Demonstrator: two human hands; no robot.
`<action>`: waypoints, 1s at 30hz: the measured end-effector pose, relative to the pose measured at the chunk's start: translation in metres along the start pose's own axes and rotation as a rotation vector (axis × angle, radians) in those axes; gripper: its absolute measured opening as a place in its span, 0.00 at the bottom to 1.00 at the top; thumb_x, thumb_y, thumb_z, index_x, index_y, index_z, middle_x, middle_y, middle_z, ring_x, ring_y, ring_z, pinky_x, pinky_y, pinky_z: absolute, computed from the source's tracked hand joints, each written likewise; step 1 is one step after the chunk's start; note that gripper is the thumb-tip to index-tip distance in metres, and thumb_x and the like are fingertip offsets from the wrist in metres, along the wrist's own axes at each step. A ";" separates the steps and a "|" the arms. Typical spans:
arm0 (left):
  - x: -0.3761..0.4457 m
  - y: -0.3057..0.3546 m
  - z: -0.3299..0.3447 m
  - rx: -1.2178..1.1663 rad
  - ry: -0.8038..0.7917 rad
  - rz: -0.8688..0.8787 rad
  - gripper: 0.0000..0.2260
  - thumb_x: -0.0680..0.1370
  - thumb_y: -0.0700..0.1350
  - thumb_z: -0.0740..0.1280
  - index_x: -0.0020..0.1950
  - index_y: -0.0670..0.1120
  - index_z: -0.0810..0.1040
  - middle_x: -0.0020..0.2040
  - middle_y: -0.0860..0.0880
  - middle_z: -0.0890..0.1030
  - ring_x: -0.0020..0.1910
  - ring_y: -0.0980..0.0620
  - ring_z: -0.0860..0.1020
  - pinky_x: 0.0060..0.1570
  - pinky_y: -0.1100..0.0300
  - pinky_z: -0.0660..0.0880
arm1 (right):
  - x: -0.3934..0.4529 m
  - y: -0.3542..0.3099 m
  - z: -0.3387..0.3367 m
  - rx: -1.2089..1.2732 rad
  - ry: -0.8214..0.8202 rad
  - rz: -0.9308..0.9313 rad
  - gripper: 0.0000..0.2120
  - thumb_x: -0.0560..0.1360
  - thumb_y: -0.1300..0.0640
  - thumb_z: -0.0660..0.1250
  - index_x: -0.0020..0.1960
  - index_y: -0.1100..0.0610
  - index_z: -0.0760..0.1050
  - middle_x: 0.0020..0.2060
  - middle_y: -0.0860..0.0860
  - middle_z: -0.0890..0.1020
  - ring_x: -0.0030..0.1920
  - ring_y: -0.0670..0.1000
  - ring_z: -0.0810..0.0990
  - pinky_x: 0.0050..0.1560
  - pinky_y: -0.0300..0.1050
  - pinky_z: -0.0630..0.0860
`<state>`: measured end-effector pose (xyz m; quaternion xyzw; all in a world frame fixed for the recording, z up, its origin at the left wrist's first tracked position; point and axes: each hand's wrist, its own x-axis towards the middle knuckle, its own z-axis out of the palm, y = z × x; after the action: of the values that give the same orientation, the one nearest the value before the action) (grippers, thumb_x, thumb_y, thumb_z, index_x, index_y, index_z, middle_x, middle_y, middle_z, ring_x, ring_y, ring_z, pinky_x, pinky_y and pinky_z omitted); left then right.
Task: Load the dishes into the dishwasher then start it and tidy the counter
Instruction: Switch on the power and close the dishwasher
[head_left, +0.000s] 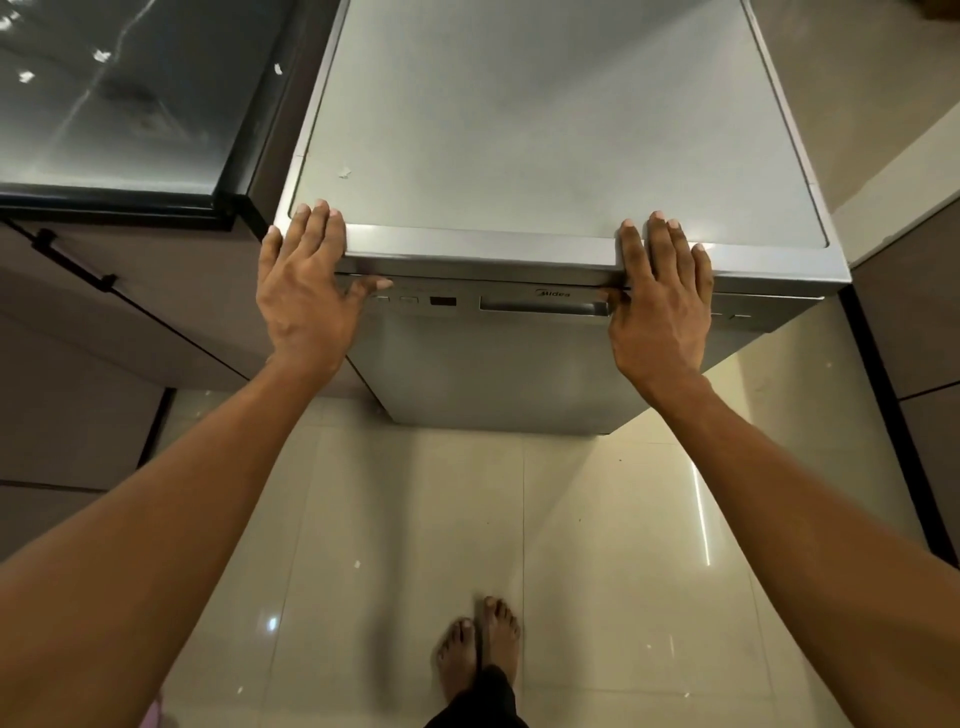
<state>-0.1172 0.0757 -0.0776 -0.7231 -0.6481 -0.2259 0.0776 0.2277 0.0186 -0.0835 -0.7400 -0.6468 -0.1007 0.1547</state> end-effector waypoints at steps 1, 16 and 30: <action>0.001 0.001 -0.001 -0.003 -0.010 -0.005 0.36 0.76 0.64 0.66 0.75 0.42 0.68 0.77 0.45 0.67 0.78 0.48 0.61 0.78 0.48 0.54 | 0.001 0.000 0.000 0.007 0.001 0.003 0.33 0.80 0.54 0.65 0.81 0.50 0.56 0.81 0.55 0.57 0.81 0.57 0.52 0.81 0.54 0.47; 0.013 0.014 -0.031 0.009 -0.292 -0.074 0.36 0.76 0.54 0.72 0.79 0.43 0.61 0.80 0.46 0.61 0.80 0.48 0.55 0.79 0.51 0.51 | 0.005 -0.008 -0.023 0.042 -0.180 0.039 0.41 0.75 0.50 0.70 0.82 0.52 0.53 0.82 0.56 0.53 0.82 0.56 0.48 0.81 0.56 0.47; 0.076 0.006 -0.093 -0.215 -0.587 -0.224 0.22 0.71 0.48 0.62 0.64 0.48 0.81 0.56 0.45 0.83 0.56 0.43 0.81 0.55 0.51 0.78 | 0.075 -0.125 -0.062 0.188 -0.545 0.061 0.36 0.81 0.43 0.58 0.82 0.58 0.50 0.82 0.57 0.48 0.81 0.56 0.46 0.81 0.52 0.46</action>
<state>-0.1282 0.1056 0.0384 -0.6856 -0.6908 -0.0822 -0.2143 0.1179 0.0797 0.0132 -0.7412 -0.6485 0.1671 0.0461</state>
